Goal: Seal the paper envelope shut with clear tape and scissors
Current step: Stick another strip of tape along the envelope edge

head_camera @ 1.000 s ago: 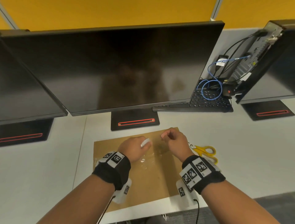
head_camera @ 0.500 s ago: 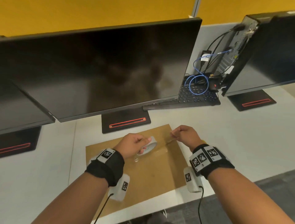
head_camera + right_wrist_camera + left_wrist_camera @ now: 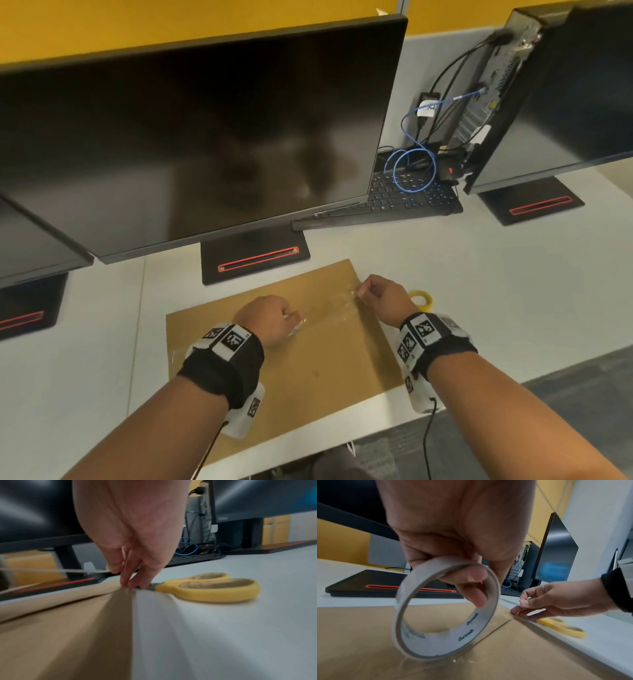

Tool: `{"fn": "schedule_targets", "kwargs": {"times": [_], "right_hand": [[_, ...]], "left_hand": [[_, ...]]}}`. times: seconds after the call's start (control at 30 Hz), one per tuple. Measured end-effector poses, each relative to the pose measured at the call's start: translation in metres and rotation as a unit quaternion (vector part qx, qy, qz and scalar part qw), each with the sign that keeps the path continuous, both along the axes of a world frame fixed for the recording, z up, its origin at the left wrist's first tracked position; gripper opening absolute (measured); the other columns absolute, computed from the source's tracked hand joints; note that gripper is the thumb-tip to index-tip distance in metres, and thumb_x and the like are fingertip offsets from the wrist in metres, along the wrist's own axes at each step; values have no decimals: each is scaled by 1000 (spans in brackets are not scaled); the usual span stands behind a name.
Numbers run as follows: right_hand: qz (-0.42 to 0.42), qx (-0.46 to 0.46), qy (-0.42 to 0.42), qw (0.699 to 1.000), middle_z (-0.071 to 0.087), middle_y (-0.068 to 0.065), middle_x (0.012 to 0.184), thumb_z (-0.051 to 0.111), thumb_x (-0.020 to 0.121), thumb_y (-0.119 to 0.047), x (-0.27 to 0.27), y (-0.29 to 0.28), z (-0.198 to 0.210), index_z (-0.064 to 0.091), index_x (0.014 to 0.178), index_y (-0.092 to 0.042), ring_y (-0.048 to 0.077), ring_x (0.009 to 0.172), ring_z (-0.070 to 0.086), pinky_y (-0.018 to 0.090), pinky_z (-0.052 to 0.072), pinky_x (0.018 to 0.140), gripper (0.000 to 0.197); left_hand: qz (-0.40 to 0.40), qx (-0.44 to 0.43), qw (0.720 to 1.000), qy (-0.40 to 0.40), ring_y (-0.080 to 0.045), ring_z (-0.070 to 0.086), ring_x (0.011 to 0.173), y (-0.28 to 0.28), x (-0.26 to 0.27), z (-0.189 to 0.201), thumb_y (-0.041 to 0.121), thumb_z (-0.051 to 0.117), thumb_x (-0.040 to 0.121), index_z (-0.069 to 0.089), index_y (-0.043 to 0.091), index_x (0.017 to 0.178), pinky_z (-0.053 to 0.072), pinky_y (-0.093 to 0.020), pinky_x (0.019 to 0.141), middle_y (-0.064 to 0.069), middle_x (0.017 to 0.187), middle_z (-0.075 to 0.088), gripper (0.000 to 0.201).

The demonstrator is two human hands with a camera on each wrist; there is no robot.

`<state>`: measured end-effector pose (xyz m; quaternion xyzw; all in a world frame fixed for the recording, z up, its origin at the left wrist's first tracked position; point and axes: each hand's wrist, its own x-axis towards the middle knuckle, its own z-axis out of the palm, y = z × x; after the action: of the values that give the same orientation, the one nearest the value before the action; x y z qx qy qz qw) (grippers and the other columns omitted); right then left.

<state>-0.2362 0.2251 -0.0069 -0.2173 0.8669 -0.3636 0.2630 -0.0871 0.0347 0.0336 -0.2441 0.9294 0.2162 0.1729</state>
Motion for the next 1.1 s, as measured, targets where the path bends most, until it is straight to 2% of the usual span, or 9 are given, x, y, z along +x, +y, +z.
{"fn": "schedule_targets", "kwargs": {"times": [0.17, 0.27, 0.37, 0.5, 0.6, 0.7, 0.9, 1.03, 1.1], "right_hand": [[29, -7, 45, 999, 66, 6, 79, 52, 91, -9, 17, -9, -9, 49, 69, -29, 19, 68, 59, 22, 37, 59, 29], [51, -22, 38, 998, 70, 9, 84, 52, 91, -11, 25, -10, -14, 50, 72, -27, 27, 77, 63, 34, 49, 73, 26], [86, -23, 18, 996, 71, 6, 97, 49, 95, -14, 29, -9, -15, 53, 83, -20, 23, 89, 64, 31, 46, 82, 14], [47, -29, 34, 998, 66, -2, 84, 54, 91, -9, 26, -15, -18, 58, 80, -14, 18, 80, 61, 12, 40, 67, 14], [-7, -3, 51, 999, 70, 11, 88, 58, 87, -8, 25, -21, -20, 68, 82, 0, 21, 77, 61, 17, 42, 67, 13], [-23, 22, 47, 998, 72, 10, 89, 56, 88, -9, 24, -25, -18, 70, 83, -1, 14, 73, 58, 19, 42, 69, 17], [-38, 51, 25, 998, 74, 6, 89, 56, 89, -12, 19, -28, -16, 73, 85, -2, 11, 69, 56, 4, 39, 51, 19], [-25, 87, 41, 995, 72, 10, 85, 63, 87, -16, 21, -30, -16, 72, 82, 1, 16, 71, 60, 16, 39, 59, 21], [-26, 87, 45, 995, 73, 12, 85, 63, 87, -15, 21, -31, -19, 73, 81, 1, 17, 73, 62, 10, 34, 49, 19]], "left_hand": [[19, -23, 997, -72, -20, 51, 72, 2, 5, -1, 41, 47, 94, 43, 21, 59, 38, -27, 64, 3, 66, 46, 40], [46, -16, 994, -94, -20, 57, 72, -5, 9, 0, 39, 50, 92, 49, 19, 60, 38, -26, 61, 1, 68, 58, 38], [72, 13, 990, -120, -24, 67, 81, -12, 12, 0, 36, 51, 90, 60, 13, 70, 44, -26, 63, -6, 83, 73, 32], [85, 19, 987, -136, -22, 69, 83, -10, 11, 0, 37, 54, 88, 68, 11, 79, 46, -27, 65, -5, 86, 74, 31], [88, 11, 985, -149, -21, 69, 81, -6, 8, -4, 40, 55, 86, 69, 12, 82, 50, -28, 67, -3, 85, 74, 31], [90, -10, 985, -148, -21, 67, 79, -2, 5, -8, 38, 54, 86, 68, 12, 84, 49, -27, 66, -2, 85, 72, 30], [97, -38, 983, -154, -21, 60, 69, 4, -5, -10, 28, 56, 87, 55, 14, 69, 47, -26, 63, -1, 71, 60, 22], [100, -35, 982, -156, -22, 58, 73, 2, -8, -9, 25, 56, 90, 58, 12, 82, 47, -27, 65, -1, 73, 54, 15], [103, -25, 982, -159, -22, 58, 75, 1, -7, -9, 23, 54, 90, 61, 9, 88, 47, -28, 66, -3, 76, 55, 16]]}}
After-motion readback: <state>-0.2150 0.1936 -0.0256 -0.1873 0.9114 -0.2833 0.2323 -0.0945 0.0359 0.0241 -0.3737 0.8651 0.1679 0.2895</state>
